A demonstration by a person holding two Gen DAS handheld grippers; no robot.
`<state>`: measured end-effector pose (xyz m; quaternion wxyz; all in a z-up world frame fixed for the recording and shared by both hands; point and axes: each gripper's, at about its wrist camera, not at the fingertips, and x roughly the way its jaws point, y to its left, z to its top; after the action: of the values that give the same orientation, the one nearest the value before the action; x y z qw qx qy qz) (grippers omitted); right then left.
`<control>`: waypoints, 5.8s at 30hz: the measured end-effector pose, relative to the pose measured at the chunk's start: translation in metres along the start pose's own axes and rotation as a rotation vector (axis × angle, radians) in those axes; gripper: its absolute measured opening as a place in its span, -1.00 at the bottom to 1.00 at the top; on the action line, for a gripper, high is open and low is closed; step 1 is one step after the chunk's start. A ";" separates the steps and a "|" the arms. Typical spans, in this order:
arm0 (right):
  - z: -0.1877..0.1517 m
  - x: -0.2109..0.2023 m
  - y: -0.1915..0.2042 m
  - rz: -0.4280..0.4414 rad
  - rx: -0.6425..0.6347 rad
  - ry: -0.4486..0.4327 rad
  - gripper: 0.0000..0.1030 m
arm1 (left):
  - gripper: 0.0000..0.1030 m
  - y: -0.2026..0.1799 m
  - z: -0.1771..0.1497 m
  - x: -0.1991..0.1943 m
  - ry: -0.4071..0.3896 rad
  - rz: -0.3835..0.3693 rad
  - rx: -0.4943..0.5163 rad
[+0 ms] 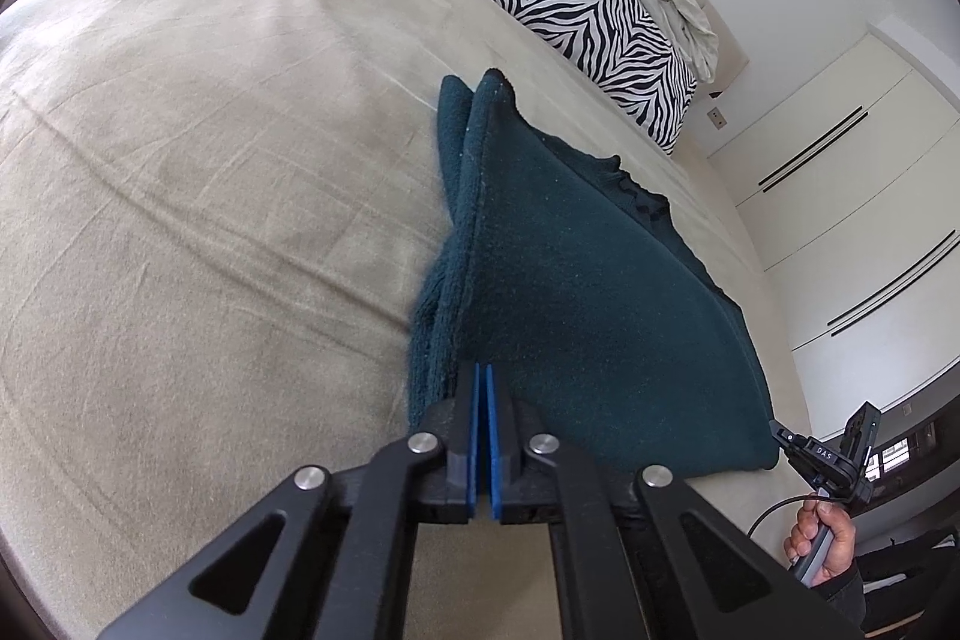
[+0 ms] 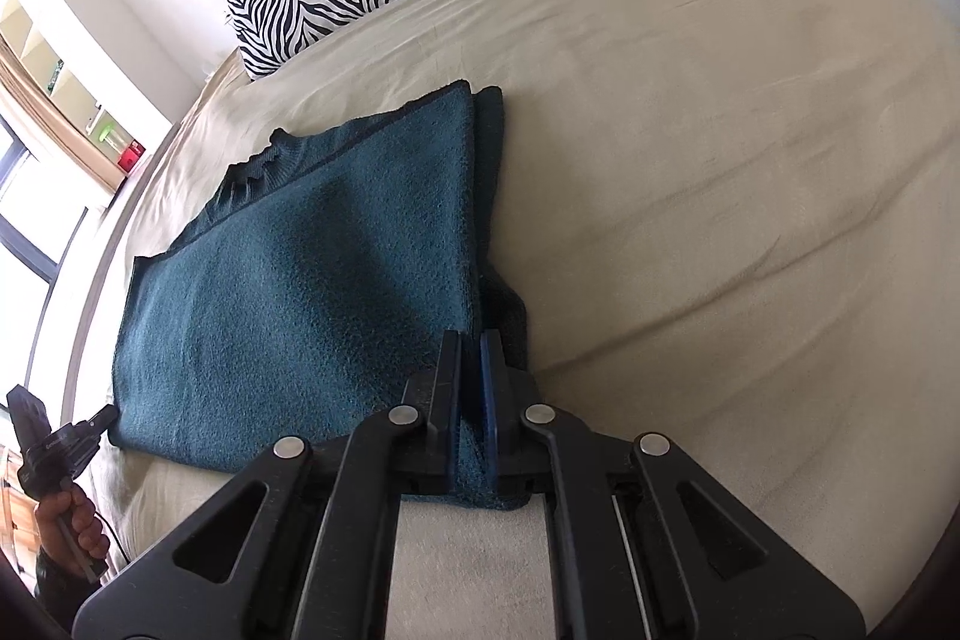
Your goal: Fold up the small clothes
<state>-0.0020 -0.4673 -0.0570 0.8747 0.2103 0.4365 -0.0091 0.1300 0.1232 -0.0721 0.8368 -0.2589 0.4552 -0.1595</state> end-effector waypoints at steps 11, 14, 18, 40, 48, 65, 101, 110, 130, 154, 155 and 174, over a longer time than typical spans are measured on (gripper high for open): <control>0.001 0.006 -0.005 0.041 0.041 0.003 -0.88 | -0.24 -0.013 0.005 0.004 -0.003 -0.011 0.036; 0.001 0.005 -0.004 0.078 0.060 0.021 -0.86 | -0.34 -0.012 0.006 0.006 0.003 -0.004 0.043; -0.001 0.002 0.002 0.075 0.042 0.017 -0.84 | -0.96 -0.010 0.006 0.012 0.024 0.034 0.053; -0.012 0.007 -0.002 0.033 0.013 0.014 -0.73 | -0.14 -0.001 0.001 -0.019 -0.034 -0.014 0.042; -0.009 0.004 0.004 0.008 -0.011 0.008 -0.59 | -0.31 -0.016 0.009 0.009 0.027 0.103 0.155; -0.016 0.007 0.009 -0.048 -0.073 0.026 -0.87 | -0.87 -0.009 -0.001 -0.002 0.028 0.134 0.143; 0.049 0.094 0.121 0.383 0.097 0.063 0.06 | -0.06 -0.099 0.062 0.111 -0.014 0.291 0.401; 0.059 0.124 0.045 0.423 0.209 -0.051 -0.57 | -0.05 -0.077 0.058 0.110 -0.063 0.151 0.367; 0.015 0.060 0.085 0.462 0.209 -0.010 -0.65 | 0.05 -0.081 0.051 0.113 -0.081 0.160 0.397; 0.033 0.053 0.093 0.334 0.195 -0.039 -0.64 | 0.07 -0.084 0.047 0.114 -0.087 0.194 0.425; 0.037 0.062 0.110 0.356 0.182 -0.018 -0.64 | 0.07 -0.085 0.047 0.115 -0.087 0.195 0.427; 0.064 0.138 0.063 0.421 0.357 0.006 -0.71 | 0.07 -0.084 0.047 0.115 -0.086 0.194 0.426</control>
<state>0.1447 -0.4107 -0.1061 0.8052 0.4471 0.3773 0.0970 0.2291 0.0103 -0.0805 0.9027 -0.0381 0.3978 -0.1596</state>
